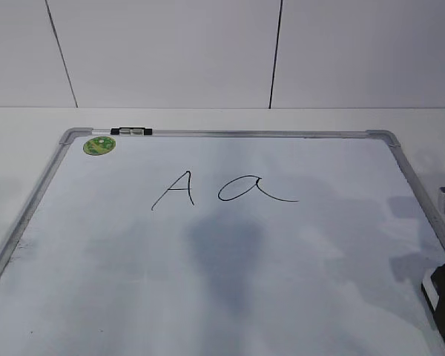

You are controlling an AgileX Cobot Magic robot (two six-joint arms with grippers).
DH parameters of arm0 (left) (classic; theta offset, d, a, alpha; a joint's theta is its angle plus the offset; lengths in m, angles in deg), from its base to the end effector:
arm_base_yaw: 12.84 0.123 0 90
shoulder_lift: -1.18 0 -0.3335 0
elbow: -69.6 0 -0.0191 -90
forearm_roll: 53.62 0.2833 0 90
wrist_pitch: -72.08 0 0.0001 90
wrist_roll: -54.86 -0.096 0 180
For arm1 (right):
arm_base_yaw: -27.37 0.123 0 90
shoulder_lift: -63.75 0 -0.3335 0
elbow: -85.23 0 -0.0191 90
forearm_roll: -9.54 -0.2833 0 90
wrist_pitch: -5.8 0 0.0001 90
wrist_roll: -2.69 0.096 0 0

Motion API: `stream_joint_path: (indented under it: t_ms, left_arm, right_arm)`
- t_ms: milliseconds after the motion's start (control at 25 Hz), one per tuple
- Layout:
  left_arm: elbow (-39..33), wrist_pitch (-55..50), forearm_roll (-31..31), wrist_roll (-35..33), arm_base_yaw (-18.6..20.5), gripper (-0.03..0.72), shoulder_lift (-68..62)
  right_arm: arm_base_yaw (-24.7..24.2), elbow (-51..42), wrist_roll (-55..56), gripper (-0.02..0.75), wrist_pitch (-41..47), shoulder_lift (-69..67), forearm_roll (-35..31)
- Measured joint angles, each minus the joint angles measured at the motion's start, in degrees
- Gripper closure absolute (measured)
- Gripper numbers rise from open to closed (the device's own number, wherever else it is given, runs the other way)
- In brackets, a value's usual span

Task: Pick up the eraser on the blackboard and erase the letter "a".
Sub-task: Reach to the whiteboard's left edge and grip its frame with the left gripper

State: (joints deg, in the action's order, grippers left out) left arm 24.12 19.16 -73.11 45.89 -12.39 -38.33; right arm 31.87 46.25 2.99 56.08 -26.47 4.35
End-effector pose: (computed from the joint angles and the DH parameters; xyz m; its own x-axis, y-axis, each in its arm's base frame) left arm 0.0873 -0.0249 0.3120 -0.7310 -0.0575 -0.6799 0.1374 0.9636 -0.2292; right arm 0.2326 0.0250 0.1965 -0.9999 -0.0155 -0.0067 -0.0159 0.9974 0.0701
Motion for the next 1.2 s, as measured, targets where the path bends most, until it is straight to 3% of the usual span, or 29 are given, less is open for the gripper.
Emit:
stream_joint_path:
  t_ms: [800,1200]
  left_arm:
    - [0.0,0.11,-0.11,0.0,-0.11,0.359,0.0]
    - [0.0,0.11,-0.21,0.0,-0.11,0.359,0.0]
  right_arm:
    - [0.0,0.26,-0.3,0.169,0.57,0.0,0.0]
    - [0.0,5.08,-0.3,0.169,7.67,-0.34,0.2]
